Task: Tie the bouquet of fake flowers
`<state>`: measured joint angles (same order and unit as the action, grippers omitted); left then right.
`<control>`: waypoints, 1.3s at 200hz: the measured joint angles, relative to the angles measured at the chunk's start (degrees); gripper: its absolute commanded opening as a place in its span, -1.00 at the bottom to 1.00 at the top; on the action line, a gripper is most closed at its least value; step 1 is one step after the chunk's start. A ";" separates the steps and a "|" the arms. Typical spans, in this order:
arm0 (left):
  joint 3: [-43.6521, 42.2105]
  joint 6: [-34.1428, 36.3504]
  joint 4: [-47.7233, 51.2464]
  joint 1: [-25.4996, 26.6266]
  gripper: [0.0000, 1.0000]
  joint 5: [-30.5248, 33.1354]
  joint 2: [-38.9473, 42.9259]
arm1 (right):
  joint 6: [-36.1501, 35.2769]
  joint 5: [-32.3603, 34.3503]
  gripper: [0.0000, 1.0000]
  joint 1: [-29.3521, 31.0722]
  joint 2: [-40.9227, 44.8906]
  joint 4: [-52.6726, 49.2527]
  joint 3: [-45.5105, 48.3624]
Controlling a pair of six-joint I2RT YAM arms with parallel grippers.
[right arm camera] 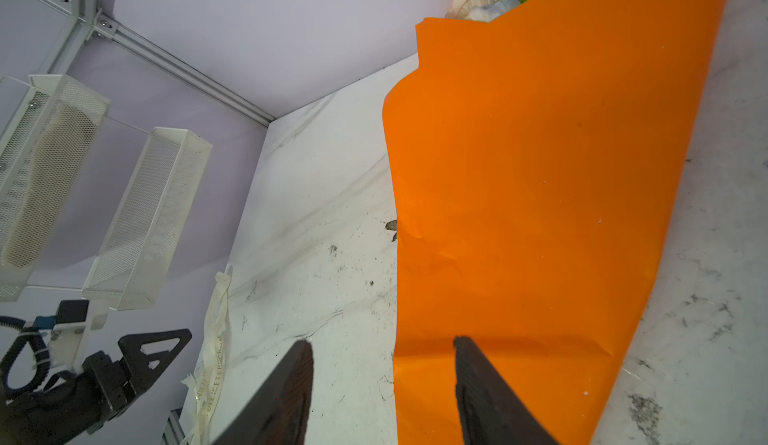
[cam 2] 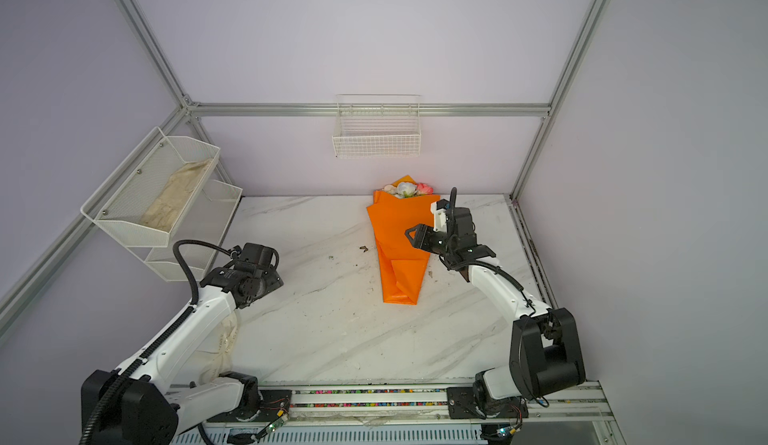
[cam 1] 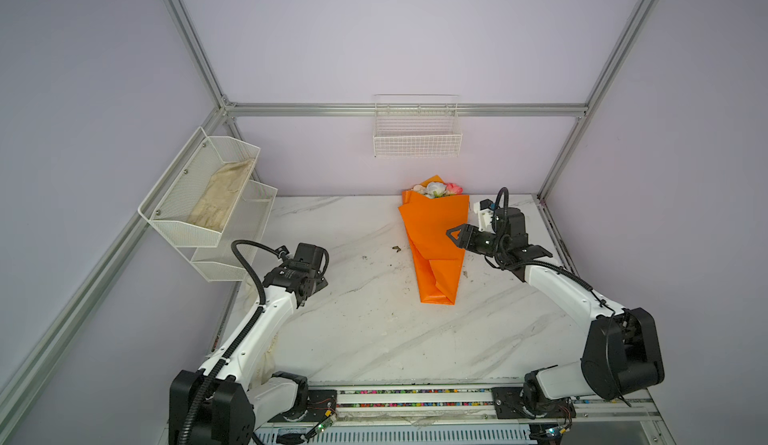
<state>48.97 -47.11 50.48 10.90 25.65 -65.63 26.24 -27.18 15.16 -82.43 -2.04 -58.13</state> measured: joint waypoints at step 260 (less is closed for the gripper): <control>-16.15 -0.13 -23.76 -23.02 -0.74 -22.64 -8.72 | 1.53 2.80 0.14 0.28 0.00 -1.88 0.46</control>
<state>32.82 -47.24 26.72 -12.12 3.01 -74.35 27.77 -24.38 15.44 -82.43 -3.92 -57.67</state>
